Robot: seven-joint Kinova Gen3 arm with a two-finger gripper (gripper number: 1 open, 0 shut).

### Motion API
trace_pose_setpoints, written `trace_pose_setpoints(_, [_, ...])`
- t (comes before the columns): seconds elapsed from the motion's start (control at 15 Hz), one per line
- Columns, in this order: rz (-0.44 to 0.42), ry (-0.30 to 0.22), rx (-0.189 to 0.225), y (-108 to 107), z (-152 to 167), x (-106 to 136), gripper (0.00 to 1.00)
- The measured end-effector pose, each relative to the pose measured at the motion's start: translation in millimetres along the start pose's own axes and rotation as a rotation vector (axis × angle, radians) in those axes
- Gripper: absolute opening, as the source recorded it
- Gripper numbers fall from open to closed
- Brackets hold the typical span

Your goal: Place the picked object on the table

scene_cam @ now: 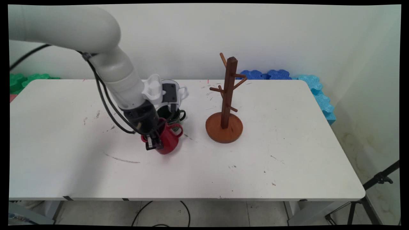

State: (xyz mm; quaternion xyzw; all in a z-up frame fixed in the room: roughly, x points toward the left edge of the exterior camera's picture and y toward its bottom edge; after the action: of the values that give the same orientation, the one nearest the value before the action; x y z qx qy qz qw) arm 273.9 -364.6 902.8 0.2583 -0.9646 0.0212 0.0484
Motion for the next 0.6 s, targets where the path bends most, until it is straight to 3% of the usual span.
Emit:
trace_pose_setpoints(0.4, [0.0,-0.021,0.027,8,18,18,0.0])
trace_pose_setpoints(0.47, [0.001,-0.022,0.031,9,20,21,1.0])
trace_pose_setpoints(0.6, [0.001,-0.021,0.035,11,23,25,1.0])
